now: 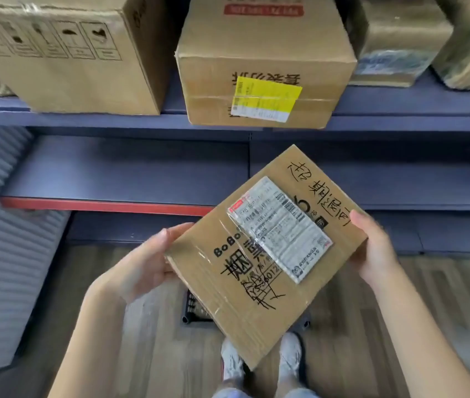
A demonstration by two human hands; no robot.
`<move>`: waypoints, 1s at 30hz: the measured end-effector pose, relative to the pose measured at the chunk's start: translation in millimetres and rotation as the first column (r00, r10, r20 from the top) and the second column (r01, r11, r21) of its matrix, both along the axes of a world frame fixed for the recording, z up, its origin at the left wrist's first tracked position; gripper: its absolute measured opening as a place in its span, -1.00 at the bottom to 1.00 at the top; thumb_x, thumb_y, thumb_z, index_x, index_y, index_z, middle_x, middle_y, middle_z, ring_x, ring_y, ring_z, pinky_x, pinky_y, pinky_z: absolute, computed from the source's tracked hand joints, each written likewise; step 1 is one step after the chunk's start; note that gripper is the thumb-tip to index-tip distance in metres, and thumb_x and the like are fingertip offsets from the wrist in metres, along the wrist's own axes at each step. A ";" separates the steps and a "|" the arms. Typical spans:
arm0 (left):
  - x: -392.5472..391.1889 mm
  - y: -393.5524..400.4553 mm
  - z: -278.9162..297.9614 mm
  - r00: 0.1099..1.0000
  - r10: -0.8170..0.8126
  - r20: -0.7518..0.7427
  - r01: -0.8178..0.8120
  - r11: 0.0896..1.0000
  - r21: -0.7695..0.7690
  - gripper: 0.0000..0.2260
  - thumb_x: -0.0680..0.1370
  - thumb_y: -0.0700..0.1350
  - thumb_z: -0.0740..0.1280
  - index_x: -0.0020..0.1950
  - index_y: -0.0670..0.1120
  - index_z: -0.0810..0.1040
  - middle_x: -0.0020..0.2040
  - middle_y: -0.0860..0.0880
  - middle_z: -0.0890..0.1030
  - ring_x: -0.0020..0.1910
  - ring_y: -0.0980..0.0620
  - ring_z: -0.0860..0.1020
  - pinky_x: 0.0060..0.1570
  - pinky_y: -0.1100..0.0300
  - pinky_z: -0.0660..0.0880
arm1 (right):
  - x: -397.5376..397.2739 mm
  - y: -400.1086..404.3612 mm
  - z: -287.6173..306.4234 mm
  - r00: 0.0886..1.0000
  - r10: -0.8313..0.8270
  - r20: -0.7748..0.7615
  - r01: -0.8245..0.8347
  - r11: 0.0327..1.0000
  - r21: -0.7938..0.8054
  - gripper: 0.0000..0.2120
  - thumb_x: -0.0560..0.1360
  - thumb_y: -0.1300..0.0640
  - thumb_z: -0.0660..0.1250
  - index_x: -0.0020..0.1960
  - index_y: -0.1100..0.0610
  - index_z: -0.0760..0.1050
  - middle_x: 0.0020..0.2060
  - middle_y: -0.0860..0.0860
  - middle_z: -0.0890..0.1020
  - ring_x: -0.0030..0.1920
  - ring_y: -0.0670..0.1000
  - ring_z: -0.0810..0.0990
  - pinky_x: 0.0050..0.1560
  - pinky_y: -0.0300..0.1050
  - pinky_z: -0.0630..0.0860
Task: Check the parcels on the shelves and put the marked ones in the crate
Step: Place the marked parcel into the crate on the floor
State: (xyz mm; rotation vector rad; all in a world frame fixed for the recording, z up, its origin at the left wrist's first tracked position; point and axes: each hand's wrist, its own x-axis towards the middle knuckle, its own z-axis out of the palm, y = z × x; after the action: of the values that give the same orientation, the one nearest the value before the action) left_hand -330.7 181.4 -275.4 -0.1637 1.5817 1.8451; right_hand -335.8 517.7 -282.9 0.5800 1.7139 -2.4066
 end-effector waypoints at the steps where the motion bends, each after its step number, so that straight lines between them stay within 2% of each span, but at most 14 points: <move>1: -1.4 1.3 -6.8 0.994 -0.104 0.043 0.105 0.994 -0.020 -0.06 -0.03 0.41 0.48 0.28 0.07 0.42 0.12 0.04 0.65 0.08 0.03 0.62 -0.08 0.19 0.55 | 1.5 0.5 -4.7 1.000 0.005 0.010 -0.005 1.000 0.018 -0.87 0.39 0.03 0.31 -0.11 0.04 0.56 -0.33 -0.09 0.69 -0.30 -0.09 0.64 -0.20 -0.13 0.53; 3: -3.5 6.7 -23.4 0.966 -0.213 0.147 0.217 0.976 -0.011 -0.05 -0.05 0.31 0.55 0.28 0.08 0.38 0.10 0.01 0.65 0.05 0.04 0.63 -0.10 0.21 0.55 | 3.4 0.6 -11.6 0.999 0.036 0.010 -0.037 0.996 0.083 -0.76 0.17 -0.03 0.43 -0.19 0.00 0.64 -0.31 -0.08 0.70 -0.28 -0.10 0.65 -0.25 -0.20 0.56; 5: -0.7 16.5 -45.0 0.954 -0.222 0.203 0.226 0.974 0.003 -0.06 -0.03 0.26 0.57 0.29 0.04 0.38 0.14 -0.07 0.63 0.06 -0.02 0.62 -0.07 0.15 0.56 | 3.4 2.4 -24.1 0.998 0.003 0.061 -0.009 0.994 0.111 -0.77 0.21 -0.02 0.36 -0.15 -0.06 0.64 -0.24 -0.08 0.70 -0.18 -0.06 0.64 -0.12 -0.12 0.54; 7: 5.9 25.2 -70.5 0.955 -0.177 0.238 0.185 0.983 -0.011 -0.05 0.01 0.29 0.53 0.33 -0.01 0.38 0.21 -0.14 0.58 0.17 -0.13 0.56 0.09 0.01 0.52 | 1.8 4.6 -41.5 0.992 -0.053 0.114 0.034 0.986 0.163 -0.63 0.32 -0.08 0.29 0.13 -0.11 0.50 0.03 -0.04 0.64 0.08 0.00 0.56 0.12 0.02 0.44; 9: 15.2 32.0 -96.7 0.951 -0.108 0.289 0.114 0.993 -0.005 -0.08 0.03 0.31 0.51 0.32 -0.02 0.41 0.21 -0.14 0.58 0.19 -0.14 0.54 0.07 0.00 0.51 | 5.4 4.7 -58.8 0.981 -0.093 0.168 0.067 0.985 0.158 -0.40 0.30 -0.21 0.36 0.29 -0.21 0.28 0.29 -0.02 0.46 0.30 0.04 0.40 0.34 0.11 0.27; 12: 29.8 49.0 -133.5 0.943 -0.013 0.332 0.026 0.999 -0.033 -0.16 0.08 0.28 0.49 0.31 0.05 0.40 0.19 -0.08 0.59 0.18 -0.08 0.55 0.02 0.04 0.54 | 18.5 2.0 -95.9 0.952 -0.039 0.304 0.028 0.999 0.041 -0.12 0.24 -0.24 0.39 0.45 -0.22 0.03 0.35 -0.17 0.34 0.36 -0.03 0.28 0.37 0.09 0.16; 14: 37.9 65.5 -158.5 0.937 0.051 0.344 -0.039 0.998 -0.043 -0.21 0.15 0.22 0.43 0.34 0.06 0.36 0.22 -0.08 0.57 0.18 -0.06 0.53 0.11 -0.01 0.53 | 34.4 -5.6 -125.4 0.910 0.052 0.410 -0.067 0.998 0.020 -0.27 0.36 -0.16 0.35 0.43 -0.15 0.08 0.13 -0.21 0.43 0.13 -0.09 0.43 0.20 0.01 0.30; 16: 41.8 82.7 -183.1 0.928 0.108 0.356 -0.098 0.994 -0.046 -0.22 0.17 0.21 0.40 0.36 0.05 0.34 0.20 -0.07 0.57 0.13 -0.03 0.52 0.20 -0.07 0.47 | 45.3 -17.3 -152.0 0.857 0.064 0.512 -0.085 0.996 0.017 -0.75 0.51 0.09 0.25 0.16 -0.03 0.34 -0.07 -0.16 0.52 -0.10 -0.16 0.49 0.08 -0.11 0.38; 17: 42.2 90.4 -194.8 0.923 0.130 0.361 -0.121 0.992 -0.047 -0.23 0.17 0.21 0.39 0.36 0.05 0.34 0.18 -0.05 0.57 0.10 -0.02 0.52 0.19 -0.07 0.44 | 49.4 -18.9 -168.0 0.842 0.069 0.535 -0.103 0.994 0.034 -0.84 0.51 0.16 0.26 0.05 -0.01 0.37 -0.10 -0.13 0.54 -0.12 -0.17 0.50 0.02 -0.16 0.42; 19: 40.4 101.8 -216.2 0.919 0.145 0.366 -0.130 0.989 -0.065 -0.24 0.18 0.21 0.37 0.36 0.08 0.32 0.14 -0.02 0.56 0.06 0.00 0.51 0.16 -0.06 0.45 | 50.2 -18.9 -194.2 0.834 0.055 0.550 -0.119 0.990 0.081 -0.76 0.48 0.19 0.31 0.06 -0.03 0.34 -0.07 -0.12 0.55 -0.06 -0.14 0.51 -0.04 -0.20 0.45; 23: 27.6 114.2 -254.2 0.949 0.094 0.302 -0.053 0.988 -0.144 -0.45 0.34 0.09 0.30 0.32 0.08 0.34 0.09 0.06 0.57 -0.03 0.17 0.55 -0.07 0.23 0.51 | 39.9 -8.3 -235.6 0.880 0.022 0.474 -0.090 0.989 0.120 -0.65 0.48 0.31 0.28 0.18 -0.01 0.39 -0.01 -0.08 0.59 -0.04 -0.12 0.56 -0.13 -0.25 0.50; 26: 12.8 123.5 -275.7 0.963 0.067 0.260 -0.004 0.972 -0.235 -0.77 0.53 -0.11 0.28 0.18 0.03 0.41 0.00 0.06 0.59 -0.07 0.15 0.56 -0.07 0.30 0.53 | 29.9 -1.7 -264.6 0.903 0.076 0.424 -0.160 0.973 0.166 -0.57 0.49 0.36 0.25 0.29 0.04 0.34 0.04 -0.05 0.59 0.03 -0.08 0.55 0.03 -0.20 0.49; 28: 4.5 128.9 -292.6 0.966 0.069 0.247 0.007 0.956 -0.293 -0.83 0.57 -0.21 0.24 0.14 -0.03 0.40 -0.02 0.02 0.57 -0.10 0.12 0.55 -0.14 0.33 0.54 | 24.2 2.7 -286.8 0.904 0.100 0.416 -0.201 0.958 0.207 -0.53 0.50 0.33 0.25 0.35 0.01 0.31 0.17 -0.01 0.56 0.17 -0.04 0.52 0.19 -0.07 0.46; 30: 0.5 133.0 -314.4 0.973 0.072 0.217 0.004 0.943 -0.333 -0.81 0.53 -0.17 0.30 0.12 -0.01 0.40 0.01 -0.03 0.56 -0.05 0.05 0.56 0.01 0.18 0.55 | 20.7 7.1 -308.4 0.904 0.106 0.414 -0.228 0.939 0.258 -0.48 0.51 0.29 0.25 0.41 -0.01 0.26 0.26 -0.03 0.51 0.27 -0.02 0.47 0.29 0.02 0.40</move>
State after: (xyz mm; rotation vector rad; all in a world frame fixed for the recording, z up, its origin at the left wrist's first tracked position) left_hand -330.2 314.4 -589.8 -0.5385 1.7212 1.5091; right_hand -315.2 524.7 -591.3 0.8480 1.8615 -1.7681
